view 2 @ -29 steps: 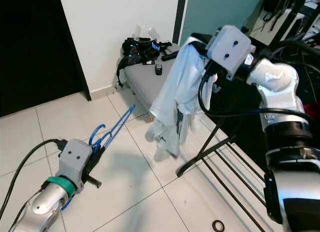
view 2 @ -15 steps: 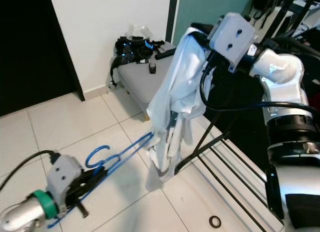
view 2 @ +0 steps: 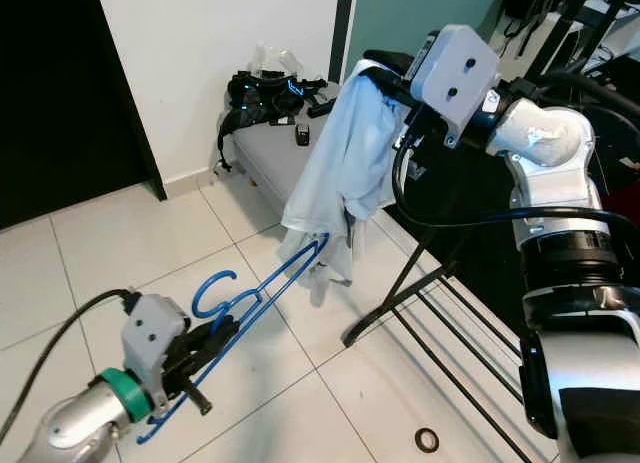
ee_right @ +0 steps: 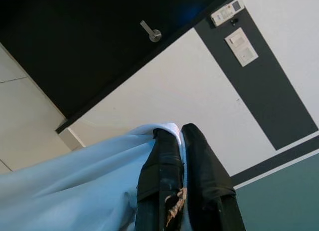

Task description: Hang hanger

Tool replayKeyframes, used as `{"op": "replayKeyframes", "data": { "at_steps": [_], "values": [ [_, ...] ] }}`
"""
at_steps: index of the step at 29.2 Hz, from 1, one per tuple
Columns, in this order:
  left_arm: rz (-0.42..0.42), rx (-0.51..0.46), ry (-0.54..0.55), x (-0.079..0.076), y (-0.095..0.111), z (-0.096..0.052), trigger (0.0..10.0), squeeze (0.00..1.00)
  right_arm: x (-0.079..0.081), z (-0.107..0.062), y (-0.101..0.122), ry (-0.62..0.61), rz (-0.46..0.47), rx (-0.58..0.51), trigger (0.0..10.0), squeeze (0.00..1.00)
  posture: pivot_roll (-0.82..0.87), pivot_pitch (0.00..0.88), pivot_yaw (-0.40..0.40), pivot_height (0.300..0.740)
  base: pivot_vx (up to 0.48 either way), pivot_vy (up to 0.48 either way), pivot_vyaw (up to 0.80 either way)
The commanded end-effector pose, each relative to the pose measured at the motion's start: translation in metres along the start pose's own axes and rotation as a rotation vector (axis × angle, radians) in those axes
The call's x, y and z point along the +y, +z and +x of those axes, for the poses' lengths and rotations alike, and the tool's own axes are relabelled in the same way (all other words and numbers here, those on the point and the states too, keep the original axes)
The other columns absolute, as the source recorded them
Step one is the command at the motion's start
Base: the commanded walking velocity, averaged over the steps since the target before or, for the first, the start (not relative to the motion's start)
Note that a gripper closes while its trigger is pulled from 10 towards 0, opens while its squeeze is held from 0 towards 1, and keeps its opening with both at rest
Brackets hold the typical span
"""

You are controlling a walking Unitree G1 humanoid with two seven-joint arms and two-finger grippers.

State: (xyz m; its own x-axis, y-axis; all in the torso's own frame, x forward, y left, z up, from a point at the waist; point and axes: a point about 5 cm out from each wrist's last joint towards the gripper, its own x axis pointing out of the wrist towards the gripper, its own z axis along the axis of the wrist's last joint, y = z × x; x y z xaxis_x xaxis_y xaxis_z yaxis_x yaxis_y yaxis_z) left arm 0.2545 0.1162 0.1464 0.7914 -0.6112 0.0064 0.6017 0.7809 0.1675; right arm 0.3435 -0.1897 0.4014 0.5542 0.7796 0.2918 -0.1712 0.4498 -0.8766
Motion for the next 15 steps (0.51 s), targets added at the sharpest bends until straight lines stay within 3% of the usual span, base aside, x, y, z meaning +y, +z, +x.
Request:
{"op": "replayKeyframes", "data": {
  "at_steps": [1,8,10,15],
  "values": [
    [-0.004,0.016,0.011,-0.004,-0.007,0.002,10.0,0.0,-0.01,-0.005,0.008,-0.026,-0.012,-0.034,10.0,0.0,-0.18,0.211,0.02,0.74,0.0,0.0,0.0],
    [0.008,0.023,0.017,0.001,-0.006,-0.005,10.0,0.0,-0.02,-0.006,0.012,-0.039,-0.024,-0.034,10.0,0.0,-0.18,0.211,0.019,0.74,0.0,0.0,0.0],
    [0.028,0.036,0.016,0.009,-0.004,-0.016,10.0,0.0,-0.021,-0.007,0.012,-0.039,-0.025,-0.032,10.0,0.0,-0.17,0.211,0.019,0.74,0.0,0.0,0.0],
    [0.039,0.04,0.001,0.014,0.001,-0.029,10.0,0.0,-0.022,-0.007,0.013,-0.037,-0.026,-0.035,10.0,0.0,-0.16,0.209,0.018,0.74,0.0,0.0,0.0]
  ]
}}
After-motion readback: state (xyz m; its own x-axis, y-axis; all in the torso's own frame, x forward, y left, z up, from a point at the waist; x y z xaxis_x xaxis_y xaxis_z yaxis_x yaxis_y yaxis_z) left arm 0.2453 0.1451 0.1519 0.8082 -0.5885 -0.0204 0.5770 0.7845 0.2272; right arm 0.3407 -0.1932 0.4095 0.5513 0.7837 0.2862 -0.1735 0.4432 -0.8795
